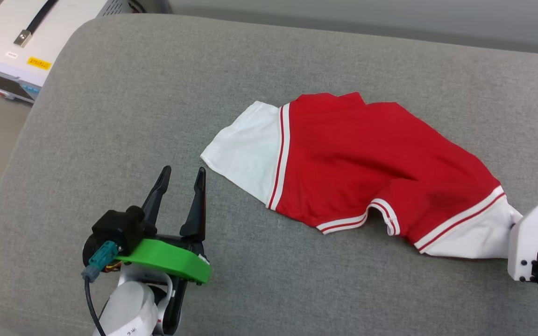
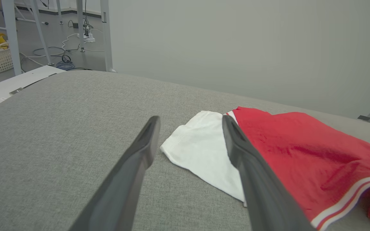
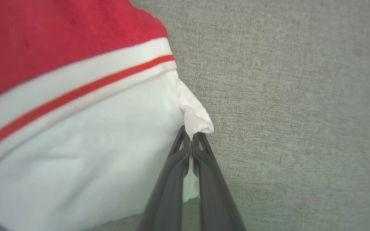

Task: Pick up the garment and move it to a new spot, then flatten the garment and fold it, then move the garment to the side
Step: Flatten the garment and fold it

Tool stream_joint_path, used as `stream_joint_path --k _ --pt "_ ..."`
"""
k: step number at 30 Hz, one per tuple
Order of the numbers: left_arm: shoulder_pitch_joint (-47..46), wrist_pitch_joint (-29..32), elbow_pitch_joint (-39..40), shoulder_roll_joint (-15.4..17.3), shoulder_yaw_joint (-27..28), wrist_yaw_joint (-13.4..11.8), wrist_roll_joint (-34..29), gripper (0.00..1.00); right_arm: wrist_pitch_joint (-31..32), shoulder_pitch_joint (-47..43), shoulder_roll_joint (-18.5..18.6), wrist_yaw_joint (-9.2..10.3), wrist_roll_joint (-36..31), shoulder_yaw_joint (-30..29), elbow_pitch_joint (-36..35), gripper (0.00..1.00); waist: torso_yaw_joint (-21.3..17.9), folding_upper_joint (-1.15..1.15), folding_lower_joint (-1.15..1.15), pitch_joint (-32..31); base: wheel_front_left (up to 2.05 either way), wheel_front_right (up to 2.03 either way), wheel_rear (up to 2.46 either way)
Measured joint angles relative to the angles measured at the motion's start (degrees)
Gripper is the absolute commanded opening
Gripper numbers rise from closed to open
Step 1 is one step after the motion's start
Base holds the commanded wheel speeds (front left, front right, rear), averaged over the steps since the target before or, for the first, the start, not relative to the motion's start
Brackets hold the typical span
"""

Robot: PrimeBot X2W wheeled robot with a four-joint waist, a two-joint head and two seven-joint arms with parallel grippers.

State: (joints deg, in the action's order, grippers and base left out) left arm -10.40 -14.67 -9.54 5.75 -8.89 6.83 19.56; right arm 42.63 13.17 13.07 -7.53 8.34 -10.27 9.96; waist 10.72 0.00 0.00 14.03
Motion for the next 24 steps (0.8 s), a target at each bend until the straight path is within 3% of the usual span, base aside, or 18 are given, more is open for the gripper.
stream_joint_path --k 8,13,16,17,20,21,22,24 --pt "0.53 0.0 -0.88 -0.49 -0.03 0.25 -0.38 1.0 3.1 -7.37 9.92 0.0 1.77 1.2 -6.14 0.0 -1.31 0.0 0.0 -4.16 0.0 0.0 0.0" --pt "0.8 0.0 -0.92 -0.56 -0.03 0.33 -0.41 1.0 4.22 -9.34 18.15 0.0 2.93 1.64 -6.57 0.0 -1.98 0.0 0.0 -5.44 0.0 0.0 0.0" --pt "0.75 0.0 -0.86 -0.55 -0.08 0.35 -0.45 1.0 1.97 -8.88 22.54 0.0 2.4 2.61 -4.45 0.0 -1.99 0.0 0.0 -4.88 0.0 0.0 0.0" --pt "0.64 0.0 -0.9 -0.53 -0.2 0.42 -0.45 1.0 -2.45 -6.65 25.54 0.0 0.27 5.13 -1.13 0.0 -1.85 0.0 0.0 -4.05 0.0 0.0 0.0" --pt "0.61 0.0 -1.07 -0.55 -0.41 0.44 -0.45 1.0 -8.11 -2.98 26.49 0.0 -2.09 7.34 3.14 0.0 -1.72 0.0 0.0 -3.32 0.0 0.0 0.0" --pt "0.6 0.0 -1.13 -0.55 -0.45 0.44 -0.45 1.0 -9.87 -1.76 26.49 0.0 -2.99 7.98 4.79 0.72 -1.71 0.0 0.0 -3.15 0.0 0.0 0.0" --pt "0.6 0.0 -1.25 -0.55 -0.52 0.44 -0.44 1.0 -11.43 -0.67 26.3 0.0 -3.67 8.47 6.57 1.0 -1.75 0.0 0.0 -3.06 0.0 0.0 0.0" --pt "0.6 0.0 -1.51 -0.55 -0.62 0.44 -0.45 1.0 -13.95 0.97 25.2 0.0 -4.16 8.57 9.56 1.0 -1.92 0.0 0.0 -3.12 0.0 0.0 0.0"
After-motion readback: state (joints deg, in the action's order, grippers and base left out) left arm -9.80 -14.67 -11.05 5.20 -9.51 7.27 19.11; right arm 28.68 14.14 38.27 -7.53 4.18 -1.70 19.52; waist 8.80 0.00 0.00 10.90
